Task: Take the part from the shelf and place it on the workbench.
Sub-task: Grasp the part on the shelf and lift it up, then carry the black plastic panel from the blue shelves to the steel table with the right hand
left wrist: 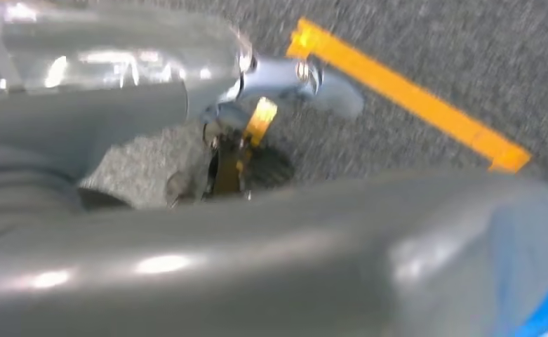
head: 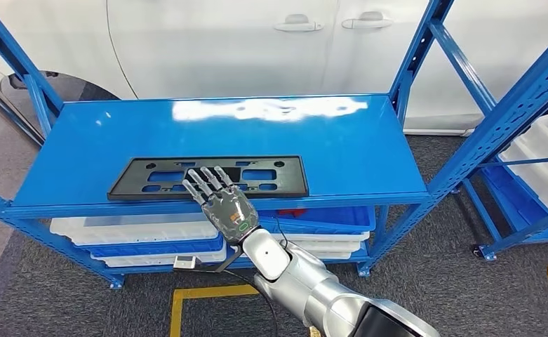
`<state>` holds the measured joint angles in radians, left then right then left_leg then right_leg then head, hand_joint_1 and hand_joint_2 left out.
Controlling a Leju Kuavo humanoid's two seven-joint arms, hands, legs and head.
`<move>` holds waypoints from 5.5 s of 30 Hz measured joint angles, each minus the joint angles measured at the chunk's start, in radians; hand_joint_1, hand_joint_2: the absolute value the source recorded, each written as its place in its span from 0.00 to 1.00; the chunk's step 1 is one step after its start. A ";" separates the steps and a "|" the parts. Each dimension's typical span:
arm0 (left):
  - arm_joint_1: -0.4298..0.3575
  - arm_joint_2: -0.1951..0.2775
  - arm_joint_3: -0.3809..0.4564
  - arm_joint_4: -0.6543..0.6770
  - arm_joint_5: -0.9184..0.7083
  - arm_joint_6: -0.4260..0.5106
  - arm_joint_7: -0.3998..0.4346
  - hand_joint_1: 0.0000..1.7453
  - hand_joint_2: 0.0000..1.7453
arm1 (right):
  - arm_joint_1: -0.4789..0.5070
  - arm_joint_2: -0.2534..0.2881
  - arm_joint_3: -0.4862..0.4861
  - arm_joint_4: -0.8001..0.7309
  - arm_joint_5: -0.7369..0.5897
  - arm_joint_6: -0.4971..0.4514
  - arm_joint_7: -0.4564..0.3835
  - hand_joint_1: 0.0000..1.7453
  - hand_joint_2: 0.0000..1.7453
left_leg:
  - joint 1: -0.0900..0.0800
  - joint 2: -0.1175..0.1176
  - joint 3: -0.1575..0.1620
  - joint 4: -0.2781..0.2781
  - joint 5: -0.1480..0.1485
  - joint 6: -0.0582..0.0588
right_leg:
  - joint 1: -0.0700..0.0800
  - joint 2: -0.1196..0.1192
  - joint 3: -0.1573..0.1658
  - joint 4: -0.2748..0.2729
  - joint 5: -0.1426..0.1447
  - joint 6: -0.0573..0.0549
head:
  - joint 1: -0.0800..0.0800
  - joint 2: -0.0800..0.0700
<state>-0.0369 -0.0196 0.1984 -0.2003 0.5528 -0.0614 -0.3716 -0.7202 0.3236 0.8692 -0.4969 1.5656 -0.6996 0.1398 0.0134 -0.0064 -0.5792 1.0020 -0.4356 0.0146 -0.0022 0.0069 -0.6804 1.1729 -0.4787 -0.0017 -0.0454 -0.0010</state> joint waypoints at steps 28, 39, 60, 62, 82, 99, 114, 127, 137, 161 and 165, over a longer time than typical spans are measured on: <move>0.003 0.009 0.022 0.000 0.007 -0.025 -0.012 0.00 0.00 | -0.050 0.029 0.139 0.106 0.000 0.007 0.022 0.00 1.00 | 0.000 0.001 -0.005 0.002 -0.002 0.006 | 0.001 -0.002 -0.052 0.133 -0.091 0.011 | 0.000 0.000; 0.002 0.007 0.024 0.000 0.001 -0.040 -0.014 0.00 0.00 | -0.076 0.031 0.207 0.151 0.000 0.020 0.053 0.00 1.00 | -0.005 0.001 -0.008 0.078 -0.073 -0.035 | 0.000 -0.003 0.088 -0.177 0.050 -0.033 | 0.000 0.000; 0.007 0.007 0.026 0.000 -0.003 -0.053 -0.017 0.00 0.00 | -0.083 0.035 0.245 0.163 -0.004 0.045 0.060 0.00 1.00 | 0.002 0.000 -0.003 0.003 0.000 0.001 | -0.001 -0.002 -0.029 0.074 -0.041 0.003 | 0.000 0.000; 0.006 0.006 0.026 0.000 -0.004 -0.057 -0.017 0.00 0.00 | -0.086 0.035 0.246 0.163 -0.008 0.059 0.063 0.06 1.00 | -0.001 -0.001 0.005 0.004 -0.007 -0.003 | 0.003 -0.002 0.033 -0.070 0.030 -0.009 | 0.000 0.000; 0.002 0.002 0.040 0.000 0.008 -0.094 -0.045 0.00 0.00 | -0.092 0.041 0.251 0.149 -0.087 0.197 0.054 1.00 1.00 | 0.007 0.001 -0.003 0.004 0.000 -0.025 | 0.005 0.000 0.095 -0.166 0.034 -0.002 | 0.000 0.000; -0.008 -0.013 0.045 0.000 -0.049 -0.071 -0.125 0.00 1.00 | -0.106 0.040 0.237 0.140 -0.189 0.076 0.020 1.00 1.00 | 0.003 0.001 -0.004 0.027 -0.029 -0.040 | 0.002 0.003 0.079 -0.169 0.050 -0.025 | 0.000 0.000; 0.003 0.014 0.065 0.000 -0.064 0.029 -0.276 0.00 1.00 | 0.186 -0.117 -0.266 -0.848 -1.542 0.439 -0.720 1.00 1.00 | 0.005 -0.002 -0.011 0.013 -0.005 -0.013 | 0.005 -0.003 0.086 -0.143 0.012 0.006 | 0.000 0.000; -0.005 0.037 0.067 0.000 -0.120 0.020 -0.156 0.00 1.00 | 0.475 -0.260 -0.299 -1.424 -1.559 0.886 -0.838 1.00 1.00 | -0.010 0.000 0.012 0.013 -0.021 -0.009 | 0.009 -0.002 0.080 -0.152 0.037 -0.009 | 0.000 0.000; -0.003 0.049 0.077 0.000 -0.122 0.074 -0.094 0.00 1.00 | 0.459 -0.340 -0.186 -1.505 -1.493 0.649 -0.837 1.00 1.00 | 0.002 0.001 -0.026 0.214 -0.149 -0.046 | -0.002 -0.008 0.051 -0.165 0.075 -0.026 | 0.000 0.000; -0.007 0.039 0.082 0.000 -0.165 0.062 -0.073 0.00 1.00 | 0.490 -0.404 -0.259 -1.521 -1.514 0.790 -0.837 1.00 1.00 | -0.004 0.004 -0.062 0.026 0.032 -0.033 | 0.002 -0.009 0.167 -0.182 -0.009 -0.018 | 0.000 0.000; -0.007 0.037 0.082 0.000 -0.168 0.064 -0.064 0.00 1.00 | 0.518 -0.407 -0.291 -1.523 -1.515 0.825 -0.836 1.00 1.00 | 0.000 0.003 -0.114 0.237 -0.142 -0.046 | 0.001 -0.012 0.118 -0.184 0.034 -0.035 | 0.000 0.000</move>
<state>-0.0441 0.0172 0.2807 -0.2003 0.3850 0.0030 -0.4351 -0.2021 -0.0836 0.5784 -2.0202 0.0501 0.1250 -0.6966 0.0134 -0.0029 -0.6934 1.2387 -0.5772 -0.0312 -0.0008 -0.0052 -0.5626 0.9889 -0.4442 -0.0363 -0.0454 -0.0011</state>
